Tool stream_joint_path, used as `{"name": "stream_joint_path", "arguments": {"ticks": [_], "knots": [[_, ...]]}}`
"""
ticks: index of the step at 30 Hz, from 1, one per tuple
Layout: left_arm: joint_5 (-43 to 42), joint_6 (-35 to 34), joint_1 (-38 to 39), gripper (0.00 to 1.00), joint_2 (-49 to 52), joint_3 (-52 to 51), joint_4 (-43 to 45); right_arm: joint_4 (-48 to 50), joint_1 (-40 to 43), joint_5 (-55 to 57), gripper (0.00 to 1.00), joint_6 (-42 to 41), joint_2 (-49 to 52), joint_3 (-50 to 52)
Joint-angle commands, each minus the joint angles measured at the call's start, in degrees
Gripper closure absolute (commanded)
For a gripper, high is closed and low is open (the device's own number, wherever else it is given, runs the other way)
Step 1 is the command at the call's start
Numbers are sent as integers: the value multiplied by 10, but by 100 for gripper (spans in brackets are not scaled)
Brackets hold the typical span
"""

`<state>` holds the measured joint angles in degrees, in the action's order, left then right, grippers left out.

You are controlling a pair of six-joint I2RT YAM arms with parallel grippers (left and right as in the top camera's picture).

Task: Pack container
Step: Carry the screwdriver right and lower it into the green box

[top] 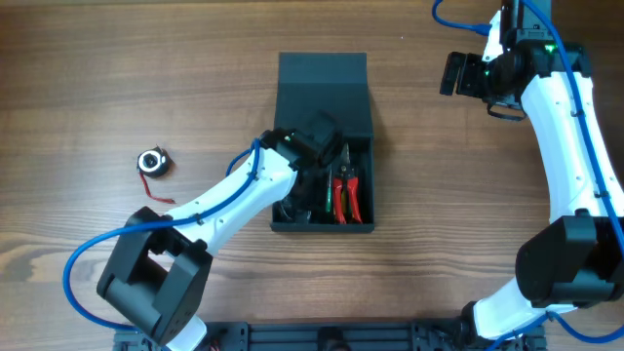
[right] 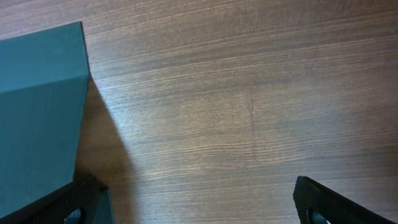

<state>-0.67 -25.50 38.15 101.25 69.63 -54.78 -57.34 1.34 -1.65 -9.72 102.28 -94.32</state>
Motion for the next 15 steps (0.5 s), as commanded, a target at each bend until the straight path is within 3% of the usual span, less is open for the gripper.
{"name": "stream_joint_path", "arguments": {"ticks": [1, 3, 6, 9, 15], "knots": [[8, -5, 2, 85, -10, -29, 12, 2, 1, 6, 0, 7, 6, -10], [8, -5, 2, 84, -10, -33, 19, 2, 1, 6, 0, 7, 6, -10], [8, -2, 2, 63, -10, -33, 30, 2, 1, 6, 0, 7, 6, -10], [8, -2, 2, 54, -10, -33, 36, 1, 1, 6, 0, 7, 6, -10], [8, 28, 2, 55, -10, 3, 48, 2, 1, 6, 0, 7, 6, -10]]}}
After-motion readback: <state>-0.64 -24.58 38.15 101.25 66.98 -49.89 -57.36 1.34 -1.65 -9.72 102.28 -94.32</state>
